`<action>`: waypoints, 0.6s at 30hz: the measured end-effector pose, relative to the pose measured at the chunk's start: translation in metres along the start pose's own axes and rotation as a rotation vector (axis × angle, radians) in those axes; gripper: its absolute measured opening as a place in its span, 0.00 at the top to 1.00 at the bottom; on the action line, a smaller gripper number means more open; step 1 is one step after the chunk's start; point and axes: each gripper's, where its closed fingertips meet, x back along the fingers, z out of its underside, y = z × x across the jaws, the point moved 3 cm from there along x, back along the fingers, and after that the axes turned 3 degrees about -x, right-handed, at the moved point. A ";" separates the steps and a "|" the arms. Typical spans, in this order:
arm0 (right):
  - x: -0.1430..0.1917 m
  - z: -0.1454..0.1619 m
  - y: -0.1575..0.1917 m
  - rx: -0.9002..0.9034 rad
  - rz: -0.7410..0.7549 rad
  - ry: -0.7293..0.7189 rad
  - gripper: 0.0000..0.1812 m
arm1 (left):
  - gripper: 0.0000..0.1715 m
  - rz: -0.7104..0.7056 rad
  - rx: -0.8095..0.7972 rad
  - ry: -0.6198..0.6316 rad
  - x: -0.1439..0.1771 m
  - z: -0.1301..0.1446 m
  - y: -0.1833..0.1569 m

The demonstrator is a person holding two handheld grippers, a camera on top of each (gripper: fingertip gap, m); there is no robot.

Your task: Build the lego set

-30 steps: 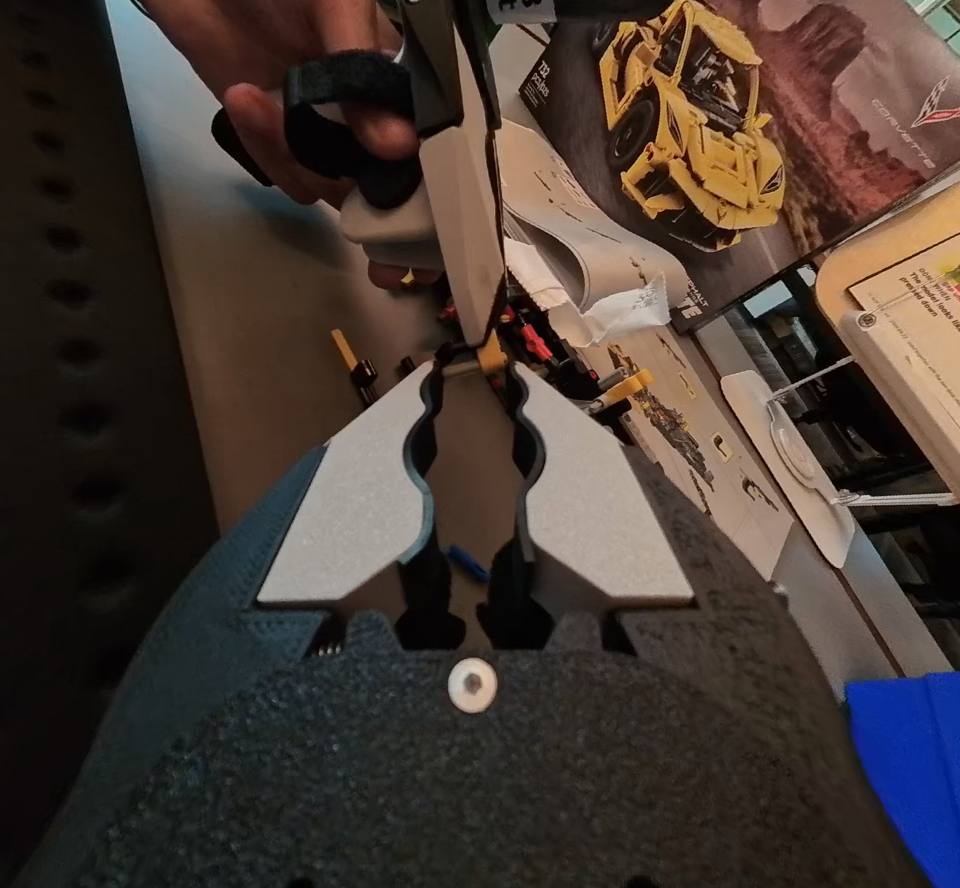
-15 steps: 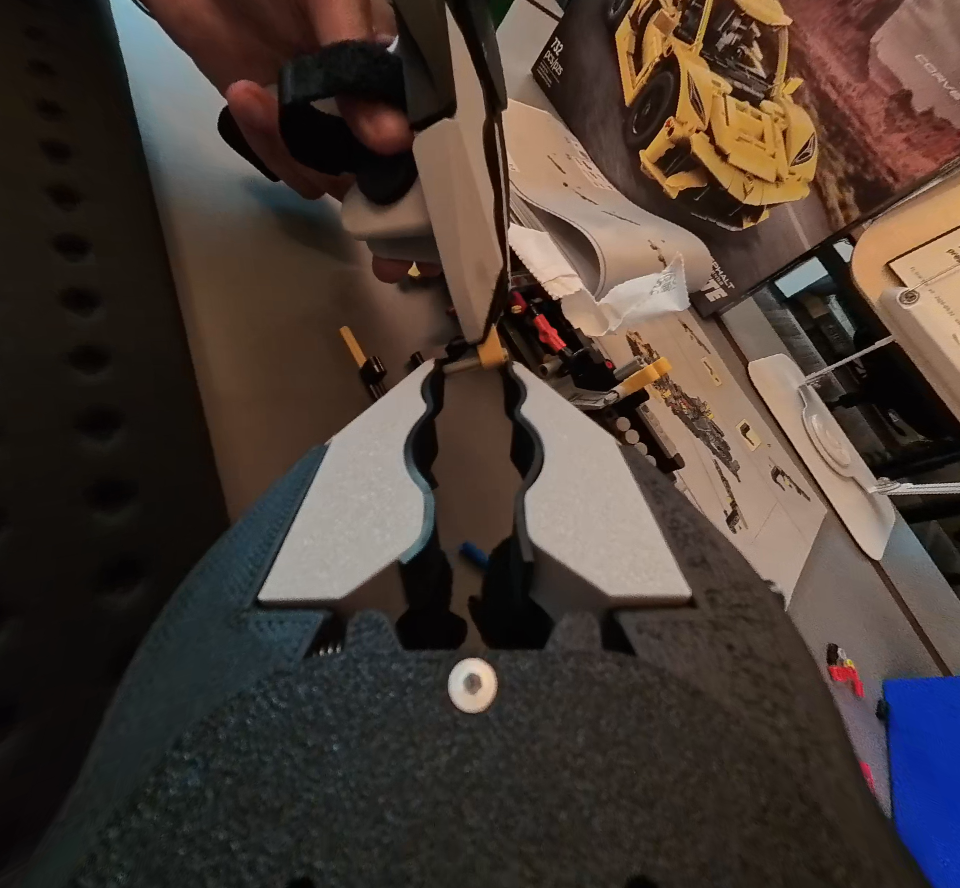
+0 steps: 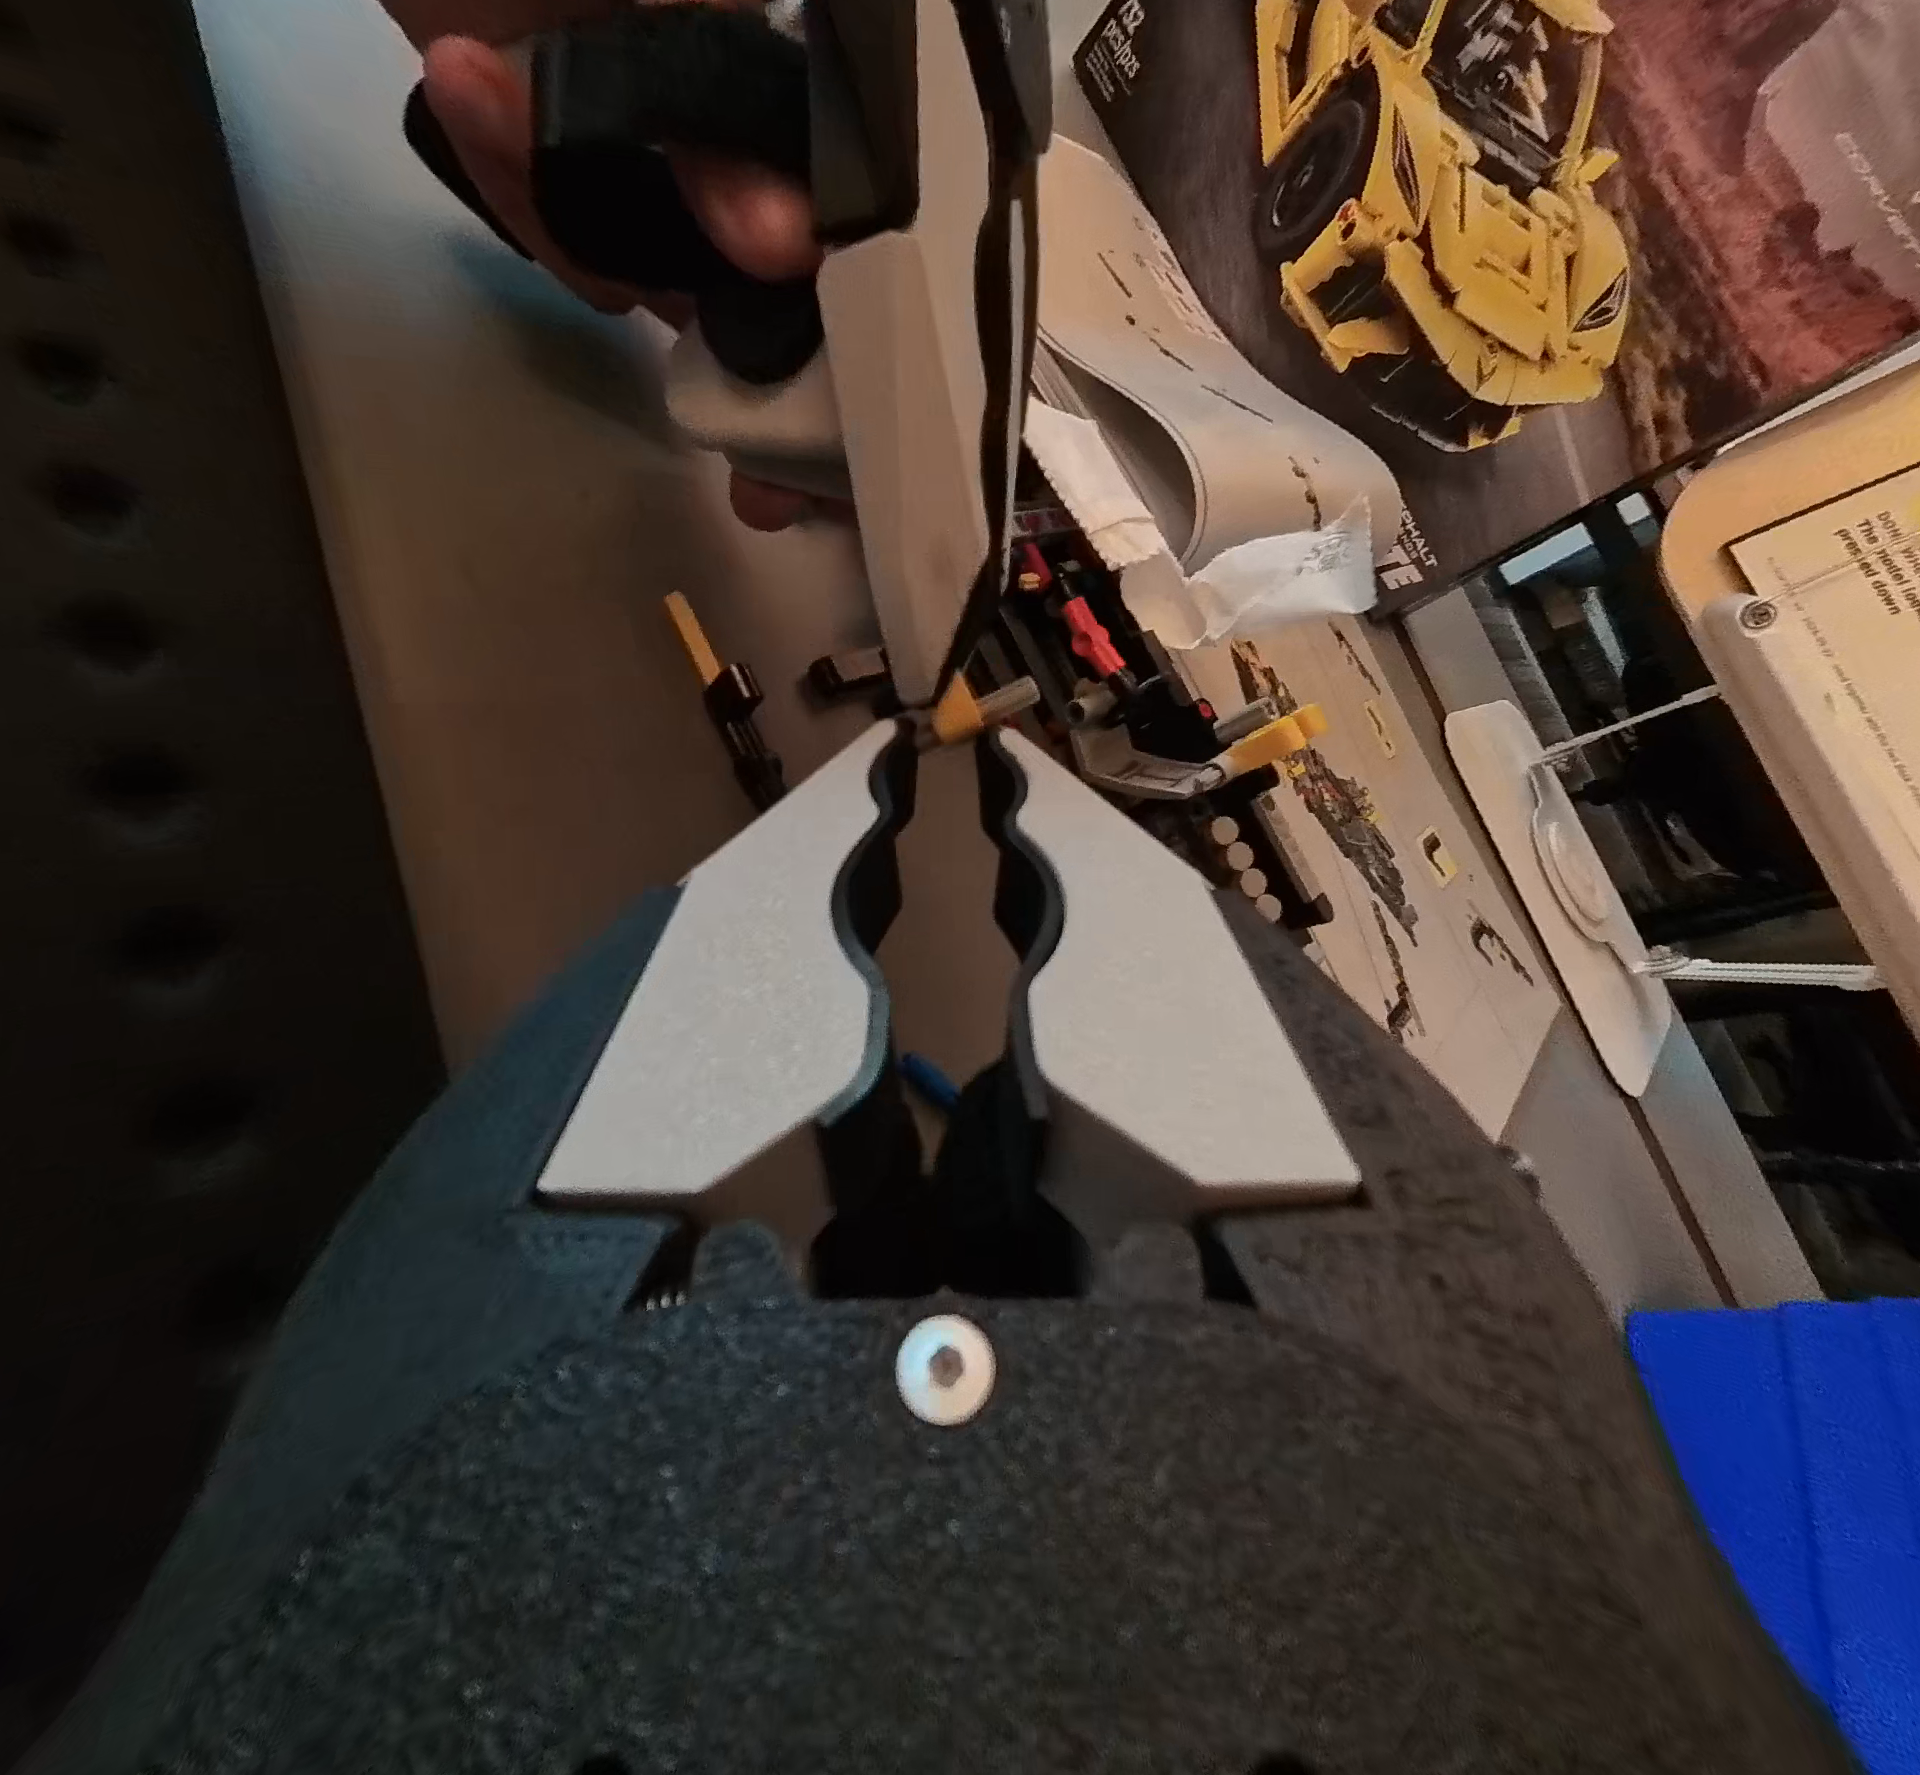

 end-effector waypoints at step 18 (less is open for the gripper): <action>-0.004 0.005 0.004 0.110 0.014 0.036 0.96 | 0.97 -0.052 -0.067 0.067 -0.004 0.007 0.003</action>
